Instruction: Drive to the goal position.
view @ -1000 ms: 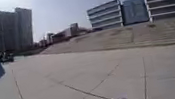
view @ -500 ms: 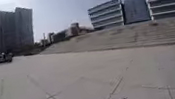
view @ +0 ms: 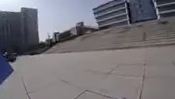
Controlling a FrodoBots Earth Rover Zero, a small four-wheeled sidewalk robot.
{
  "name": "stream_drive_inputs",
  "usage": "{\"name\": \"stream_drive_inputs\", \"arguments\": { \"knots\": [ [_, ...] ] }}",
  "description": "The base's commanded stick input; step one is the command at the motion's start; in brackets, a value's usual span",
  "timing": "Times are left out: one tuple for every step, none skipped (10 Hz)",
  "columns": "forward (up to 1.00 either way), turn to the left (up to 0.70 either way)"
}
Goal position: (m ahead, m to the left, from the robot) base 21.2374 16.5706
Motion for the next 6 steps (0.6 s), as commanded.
{"name": "stream_drive_inputs", "arguments": {
  "knots": [
    [1.0, 0.0],
    [1.0, 0.0],
    [1.0, 0.0],
    [1.0, 0.0],
    [1.0, 0.12],
    [1.0, 0.27]
  ]
}}
